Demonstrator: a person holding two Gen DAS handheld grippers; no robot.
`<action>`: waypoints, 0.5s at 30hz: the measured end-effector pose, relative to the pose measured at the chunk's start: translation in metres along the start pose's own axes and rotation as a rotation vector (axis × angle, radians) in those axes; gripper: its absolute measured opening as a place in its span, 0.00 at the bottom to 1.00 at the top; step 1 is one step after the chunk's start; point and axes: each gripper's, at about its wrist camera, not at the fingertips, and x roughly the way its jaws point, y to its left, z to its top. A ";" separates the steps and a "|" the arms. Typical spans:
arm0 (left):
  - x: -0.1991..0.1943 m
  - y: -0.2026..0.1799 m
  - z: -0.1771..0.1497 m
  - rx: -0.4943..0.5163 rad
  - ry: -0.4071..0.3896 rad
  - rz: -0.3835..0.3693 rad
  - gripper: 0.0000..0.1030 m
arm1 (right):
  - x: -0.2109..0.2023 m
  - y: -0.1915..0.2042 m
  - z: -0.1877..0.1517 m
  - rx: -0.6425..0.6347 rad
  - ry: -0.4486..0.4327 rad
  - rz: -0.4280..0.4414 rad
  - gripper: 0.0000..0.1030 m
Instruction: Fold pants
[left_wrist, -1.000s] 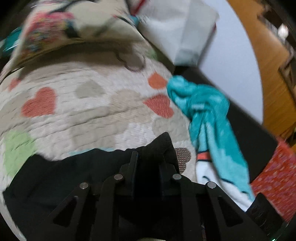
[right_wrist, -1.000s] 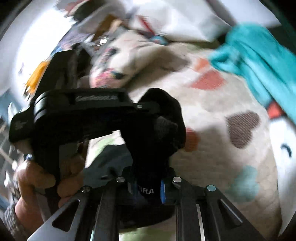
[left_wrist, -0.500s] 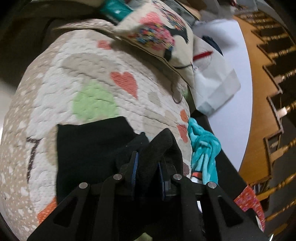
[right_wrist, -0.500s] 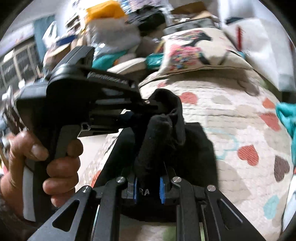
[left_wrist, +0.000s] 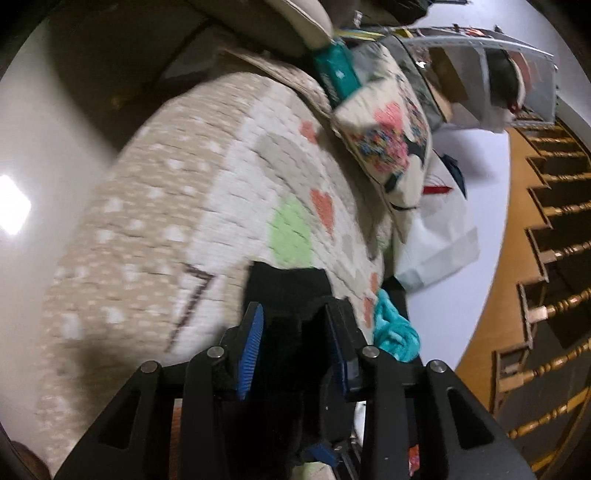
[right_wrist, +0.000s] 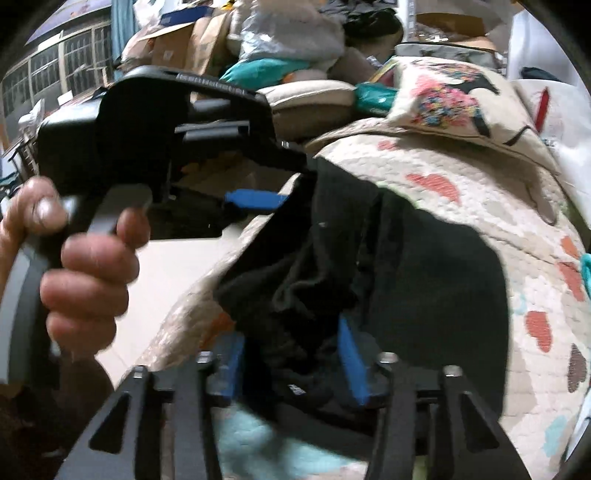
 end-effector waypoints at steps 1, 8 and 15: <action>-0.005 0.000 0.000 -0.003 -0.013 0.012 0.31 | -0.001 0.003 0.000 -0.014 0.003 0.005 0.69; -0.045 -0.038 -0.004 0.115 -0.130 0.139 0.31 | -0.041 -0.005 -0.003 -0.052 0.006 0.053 0.70; -0.012 -0.096 -0.032 0.297 -0.060 0.110 0.41 | -0.084 -0.071 -0.008 0.150 -0.047 0.050 0.70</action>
